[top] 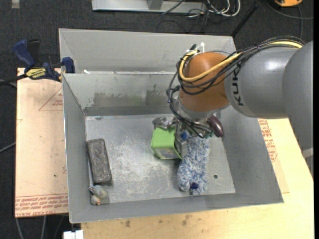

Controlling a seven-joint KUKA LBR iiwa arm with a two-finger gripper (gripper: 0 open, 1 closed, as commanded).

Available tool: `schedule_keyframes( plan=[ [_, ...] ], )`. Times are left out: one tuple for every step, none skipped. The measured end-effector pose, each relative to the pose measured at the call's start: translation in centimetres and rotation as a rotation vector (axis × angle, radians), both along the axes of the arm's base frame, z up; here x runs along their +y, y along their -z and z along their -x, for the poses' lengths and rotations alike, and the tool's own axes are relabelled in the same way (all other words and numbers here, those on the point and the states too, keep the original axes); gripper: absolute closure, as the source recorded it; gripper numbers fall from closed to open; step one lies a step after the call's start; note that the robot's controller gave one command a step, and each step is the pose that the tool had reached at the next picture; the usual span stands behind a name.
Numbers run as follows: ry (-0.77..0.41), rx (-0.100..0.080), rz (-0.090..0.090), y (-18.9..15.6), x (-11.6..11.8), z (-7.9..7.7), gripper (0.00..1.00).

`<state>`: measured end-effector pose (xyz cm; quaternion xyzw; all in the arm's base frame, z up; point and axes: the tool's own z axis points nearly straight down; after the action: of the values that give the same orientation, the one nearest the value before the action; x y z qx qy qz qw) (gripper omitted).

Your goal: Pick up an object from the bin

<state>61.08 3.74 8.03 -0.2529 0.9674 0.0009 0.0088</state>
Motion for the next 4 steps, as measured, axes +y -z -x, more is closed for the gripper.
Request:
schedule_keyframes(
  plan=[
    [0.000,0.000,0.000,0.0,0.0,0.0,1.00],
    [0.000,0.000,-0.001,0.0,0.0,0.0,1.00],
    [-0.044,-0.005,0.006,0.1,-8.5,-0.3,1.00],
    [-0.044,-0.005,0.006,0.1,-8.5,-0.3,1.00]
  ],
)
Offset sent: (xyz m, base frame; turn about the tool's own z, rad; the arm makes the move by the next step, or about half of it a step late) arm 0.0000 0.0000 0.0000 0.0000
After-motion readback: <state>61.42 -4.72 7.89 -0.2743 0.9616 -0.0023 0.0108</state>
